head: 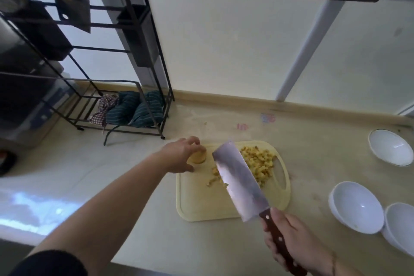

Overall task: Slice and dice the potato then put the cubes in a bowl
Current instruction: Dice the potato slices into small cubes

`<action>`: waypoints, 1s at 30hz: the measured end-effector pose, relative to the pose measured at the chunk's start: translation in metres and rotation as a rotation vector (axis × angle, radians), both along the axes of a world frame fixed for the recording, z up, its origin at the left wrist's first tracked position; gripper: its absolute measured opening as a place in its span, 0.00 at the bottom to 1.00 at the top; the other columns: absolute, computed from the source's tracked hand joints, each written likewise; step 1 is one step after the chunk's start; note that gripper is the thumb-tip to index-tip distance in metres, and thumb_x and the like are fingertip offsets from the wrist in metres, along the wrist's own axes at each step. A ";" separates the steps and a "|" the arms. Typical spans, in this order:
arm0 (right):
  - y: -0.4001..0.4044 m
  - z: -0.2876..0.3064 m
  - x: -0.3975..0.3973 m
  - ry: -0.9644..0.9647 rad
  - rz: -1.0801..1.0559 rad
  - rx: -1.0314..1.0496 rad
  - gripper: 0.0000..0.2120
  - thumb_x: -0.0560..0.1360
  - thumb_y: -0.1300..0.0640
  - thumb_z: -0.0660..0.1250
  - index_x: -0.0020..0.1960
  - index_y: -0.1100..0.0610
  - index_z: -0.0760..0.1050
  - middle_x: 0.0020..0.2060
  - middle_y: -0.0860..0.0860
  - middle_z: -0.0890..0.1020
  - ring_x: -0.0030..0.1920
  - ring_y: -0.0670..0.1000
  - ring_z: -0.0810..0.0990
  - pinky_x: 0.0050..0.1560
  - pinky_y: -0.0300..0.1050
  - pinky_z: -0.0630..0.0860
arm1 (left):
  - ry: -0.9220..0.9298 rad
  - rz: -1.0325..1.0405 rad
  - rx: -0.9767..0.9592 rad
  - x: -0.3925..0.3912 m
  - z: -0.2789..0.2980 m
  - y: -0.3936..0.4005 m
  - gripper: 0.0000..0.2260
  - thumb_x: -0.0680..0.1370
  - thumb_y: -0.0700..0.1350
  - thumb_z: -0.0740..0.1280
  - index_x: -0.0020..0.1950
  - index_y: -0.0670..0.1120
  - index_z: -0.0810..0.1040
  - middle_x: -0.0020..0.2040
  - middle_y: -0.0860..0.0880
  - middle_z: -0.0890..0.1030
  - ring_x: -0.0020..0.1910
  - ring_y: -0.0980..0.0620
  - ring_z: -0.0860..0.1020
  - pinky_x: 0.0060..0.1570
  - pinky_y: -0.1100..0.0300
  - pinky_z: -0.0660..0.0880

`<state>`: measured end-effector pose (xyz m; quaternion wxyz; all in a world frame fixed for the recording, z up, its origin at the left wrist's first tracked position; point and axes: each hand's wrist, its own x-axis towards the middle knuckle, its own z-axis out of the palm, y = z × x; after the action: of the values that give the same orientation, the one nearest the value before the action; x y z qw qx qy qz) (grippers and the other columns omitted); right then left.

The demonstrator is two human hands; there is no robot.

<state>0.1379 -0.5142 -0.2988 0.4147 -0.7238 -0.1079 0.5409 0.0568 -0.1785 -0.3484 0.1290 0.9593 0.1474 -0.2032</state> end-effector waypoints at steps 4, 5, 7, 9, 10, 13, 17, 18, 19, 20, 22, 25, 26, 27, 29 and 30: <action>0.019 -0.018 -0.021 0.093 -0.059 0.029 0.24 0.81 0.43 0.50 0.46 0.64 0.69 0.27 0.60 0.72 0.22 0.52 0.69 0.25 0.39 0.65 | -0.063 -0.070 0.120 0.003 -0.001 0.007 0.26 0.78 0.58 0.70 0.75 0.56 0.69 0.72 0.52 0.70 0.65 0.48 0.72 0.59 0.51 0.75; 0.022 -0.022 -0.026 0.118 -0.072 0.031 0.25 0.81 0.43 0.50 0.46 0.65 0.69 0.26 0.60 0.71 0.21 0.52 0.68 0.24 0.38 0.65 | -0.063 -0.066 0.141 0.003 -0.002 0.006 0.27 0.77 0.59 0.71 0.74 0.56 0.69 0.70 0.52 0.71 0.64 0.48 0.72 0.60 0.51 0.75; 0.028 -0.028 -0.035 0.172 -0.114 0.026 0.25 0.81 0.43 0.50 0.47 0.66 0.68 0.26 0.60 0.70 0.20 0.51 0.67 0.22 0.37 0.64 | -0.037 -0.032 0.147 0.003 -0.003 0.003 0.28 0.75 0.59 0.72 0.72 0.53 0.70 0.67 0.51 0.72 0.63 0.48 0.72 0.59 0.53 0.73; 0.034 -0.032 -0.042 0.199 -0.152 0.034 0.24 0.81 0.44 0.50 0.48 0.66 0.67 0.25 0.60 0.69 0.19 0.51 0.67 0.21 0.36 0.64 | -0.021 0.043 0.127 0.000 -0.002 0.000 0.28 0.74 0.59 0.73 0.70 0.51 0.71 0.64 0.50 0.74 0.59 0.48 0.73 0.57 0.55 0.72; 0.036 -0.033 -0.045 0.205 -0.166 0.037 0.23 0.81 0.44 0.50 0.47 0.66 0.67 0.25 0.60 0.69 0.19 0.51 0.67 0.21 0.36 0.64 | -0.024 0.104 0.094 -0.004 -0.002 -0.002 0.27 0.73 0.59 0.73 0.68 0.50 0.71 0.62 0.49 0.75 0.57 0.48 0.73 0.55 0.56 0.72; 0.042 -0.038 -0.057 0.203 -0.180 0.042 0.23 0.81 0.44 0.51 0.45 0.64 0.68 0.25 0.60 0.70 0.19 0.52 0.68 0.21 0.37 0.64 | -0.085 0.343 -0.032 -0.023 -0.001 -0.017 0.27 0.74 0.59 0.72 0.67 0.50 0.68 0.59 0.49 0.77 0.52 0.49 0.75 0.52 0.56 0.74; 0.037 -0.048 -0.061 0.083 -0.140 0.063 0.22 0.80 0.45 0.51 0.44 0.64 0.68 0.25 0.58 0.72 0.21 0.52 0.68 0.25 0.41 0.65 | -0.121 0.524 0.074 -0.046 -0.005 -0.055 0.27 0.77 0.63 0.65 0.70 0.50 0.65 0.57 0.48 0.80 0.53 0.46 0.79 0.55 0.52 0.75; 0.033 -0.050 -0.058 0.060 -0.148 0.062 0.22 0.80 0.46 0.51 0.44 0.64 0.69 0.25 0.57 0.72 0.21 0.52 0.67 0.25 0.41 0.65 | -0.113 0.527 0.108 -0.048 -0.006 -0.065 0.27 0.77 0.63 0.63 0.70 0.50 0.65 0.56 0.48 0.81 0.53 0.46 0.79 0.54 0.52 0.74; 0.030 -0.051 -0.054 0.041 -0.156 0.057 0.22 0.80 0.46 0.51 0.44 0.64 0.69 0.25 0.56 0.72 0.20 0.51 0.66 0.24 0.40 0.65 | -0.102 0.519 0.134 -0.049 -0.008 -0.074 0.26 0.77 0.64 0.61 0.69 0.50 0.65 0.54 0.48 0.81 0.52 0.45 0.79 0.52 0.51 0.73; 0.028 -0.051 -0.052 0.023 -0.160 0.049 0.22 0.81 0.46 0.50 0.44 0.65 0.69 0.25 0.55 0.72 0.20 0.51 0.65 0.24 0.40 0.65 | -0.086 0.506 0.147 -0.049 -0.011 -0.083 0.26 0.78 0.64 0.60 0.68 0.50 0.65 0.53 0.48 0.82 0.51 0.45 0.79 0.51 0.51 0.71; 0.024 -0.052 -0.049 -0.002 -0.153 0.042 0.24 0.81 0.46 0.50 0.42 0.67 0.68 0.25 0.55 0.72 0.20 0.51 0.65 0.25 0.40 0.65 | -0.053 0.486 0.152 -0.046 -0.013 -0.098 0.26 0.78 0.65 0.58 0.68 0.49 0.65 0.52 0.48 0.82 0.51 0.44 0.79 0.49 0.50 0.69; 0.026 -0.046 -0.050 -0.056 -0.121 0.053 0.24 0.81 0.46 0.51 0.43 0.66 0.68 0.25 0.55 0.71 0.21 0.51 0.65 0.24 0.40 0.64 | -0.030 0.481 0.176 -0.042 -0.017 -0.109 0.29 0.80 0.69 0.54 0.69 0.48 0.65 0.54 0.48 0.82 0.53 0.43 0.79 0.47 0.50 0.67; 0.027 -0.042 -0.051 -0.096 -0.115 0.062 0.23 0.80 0.45 0.52 0.42 0.65 0.68 0.25 0.54 0.71 0.21 0.51 0.65 0.23 0.39 0.63 | -0.045 0.492 0.181 -0.042 -0.018 -0.108 0.30 0.80 0.70 0.53 0.69 0.48 0.65 0.56 0.48 0.81 0.54 0.43 0.79 0.48 0.50 0.68; 0.028 -0.039 -0.050 -0.149 -0.114 0.073 0.23 0.78 0.44 0.52 0.42 0.64 0.69 0.25 0.53 0.71 0.21 0.50 0.65 0.22 0.38 0.63 | -0.090 0.513 0.175 -0.041 -0.019 -0.107 0.31 0.80 0.71 0.51 0.70 0.48 0.65 0.59 0.48 0.79 0.57 0.43 0.77 0.51 0.49 0.70; 0.032 -0.031 -0.049 -0.258 -0.117 0.091 0.21 0.77 0.45 0.53 0.41 0.62 0.71 0.25 0.51 0.71 0.21 0.47 0.66 0.21 0.37 0.63 | -0.247 0.570 0.115 -0.037 -0.023 -0.106 0.31 0.79 0.70 0.47 0.72 0.50 0.66 0.65 0.48 0.73 0.62 0.43 0.72 0.58 0.48 0.69; 0.034 -0.028 -0.049 -0.303 -0.114 0.094 0.21 0.77 0.45 0.53 0.41 0.61 0.71 0.25 0.50 0.71 0.22 0.47 0.67 0.21 0.37 0.64 | -0.326 0.591 0.066 -0.032 -0.026 -0.107 0.32 0.79 0.69 0.45 0.73 0.50 0.65 0.68 0.48 0.70 0.65 0.43 0.69 0.61 0.47 0.67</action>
<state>0.0891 -0.4806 -0.3269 0.4570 -0.7818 -0.1530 0.3956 0.0246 -0.2856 -0.3740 0.1729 0.8987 0.4030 0.0039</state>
